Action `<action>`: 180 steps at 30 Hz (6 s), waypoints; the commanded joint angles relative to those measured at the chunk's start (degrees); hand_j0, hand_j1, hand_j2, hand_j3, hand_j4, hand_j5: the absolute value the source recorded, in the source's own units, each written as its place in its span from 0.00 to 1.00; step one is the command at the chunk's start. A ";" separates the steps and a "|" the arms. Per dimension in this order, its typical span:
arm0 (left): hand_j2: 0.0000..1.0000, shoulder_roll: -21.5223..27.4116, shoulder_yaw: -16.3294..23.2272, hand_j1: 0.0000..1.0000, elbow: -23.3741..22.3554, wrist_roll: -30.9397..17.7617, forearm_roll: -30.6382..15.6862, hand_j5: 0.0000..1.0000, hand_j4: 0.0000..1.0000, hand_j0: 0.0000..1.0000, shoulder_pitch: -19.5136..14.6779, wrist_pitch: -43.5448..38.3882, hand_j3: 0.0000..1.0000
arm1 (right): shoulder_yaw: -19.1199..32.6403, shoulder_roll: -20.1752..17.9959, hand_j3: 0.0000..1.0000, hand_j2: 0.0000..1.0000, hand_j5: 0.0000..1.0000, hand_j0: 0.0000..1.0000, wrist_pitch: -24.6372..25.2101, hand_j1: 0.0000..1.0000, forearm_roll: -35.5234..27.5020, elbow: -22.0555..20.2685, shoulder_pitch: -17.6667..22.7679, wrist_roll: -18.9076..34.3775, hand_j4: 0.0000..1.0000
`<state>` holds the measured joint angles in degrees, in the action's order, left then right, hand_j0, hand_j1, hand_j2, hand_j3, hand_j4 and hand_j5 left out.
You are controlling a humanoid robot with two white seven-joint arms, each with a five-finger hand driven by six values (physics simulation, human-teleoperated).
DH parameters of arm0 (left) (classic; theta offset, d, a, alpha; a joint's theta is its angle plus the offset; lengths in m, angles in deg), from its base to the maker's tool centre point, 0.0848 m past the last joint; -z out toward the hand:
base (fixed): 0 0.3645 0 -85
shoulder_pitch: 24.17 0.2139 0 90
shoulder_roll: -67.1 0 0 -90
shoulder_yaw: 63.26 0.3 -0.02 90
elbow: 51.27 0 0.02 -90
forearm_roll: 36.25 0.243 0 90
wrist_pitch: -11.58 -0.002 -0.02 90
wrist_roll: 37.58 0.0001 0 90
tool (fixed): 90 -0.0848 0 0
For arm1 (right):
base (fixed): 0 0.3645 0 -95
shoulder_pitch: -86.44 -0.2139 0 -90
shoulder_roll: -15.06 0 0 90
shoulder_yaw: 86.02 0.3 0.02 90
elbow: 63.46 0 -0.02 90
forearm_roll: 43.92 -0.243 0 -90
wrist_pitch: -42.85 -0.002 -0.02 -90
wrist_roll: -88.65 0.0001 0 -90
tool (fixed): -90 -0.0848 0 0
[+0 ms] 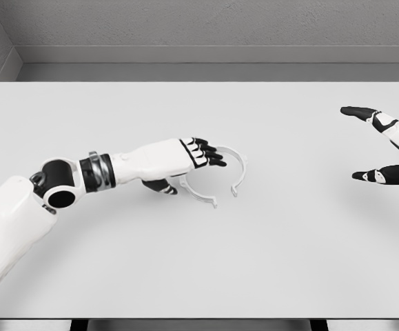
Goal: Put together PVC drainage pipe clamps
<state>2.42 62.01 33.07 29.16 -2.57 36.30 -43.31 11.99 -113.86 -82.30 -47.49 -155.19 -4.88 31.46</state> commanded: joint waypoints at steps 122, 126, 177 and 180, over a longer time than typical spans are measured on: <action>1.00 -4.24 -4.67 1.00 -7.60 0.14 2.88 1.00 1.00 1.00 -5.54 -0.11 1.00 | -0.98 0.08 1.00 1.00 1.00 1.00 0.15 1.00 -0.56 -0.47 0.00 -0.20 1.00; 1.00 -4.67 -5.56 1.00 -16.92 0.14 2.97 1.00 1.00 1.00 -10.02 -0.11 1.00 | -0.98 0.08 1.00 1.00 1.00 1.00 0.15 1.00 -0.56 -0.56 0.00 -0.20 1.00; 1.00 -13.37 -1.34 1.00 -23.25 -0.03 3.76 1.00 1.00 1.00 -10.28 -0.11 1.00 | -0.98 0.08 1.00 1.00 1.00 1.00 0.15 1.00 -0.56 -0.47 0.00 -0.20 1.00; 1.00 -13.55 -1.16 1.00 -23.25 -0.03 3.76 1.00 1.00 1.00 -10.37 -0.11 1.00 | -0.98 0.08 1.00 1.00 1.00 1.00 0.15 1.00 -0.47 -0.29 0.00 -0.20 1.00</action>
<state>-10.97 60.84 9.78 29.10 1.61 25.93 -43.30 11.01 -113.73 -82.30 -47.50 -155.54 -4.88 31.28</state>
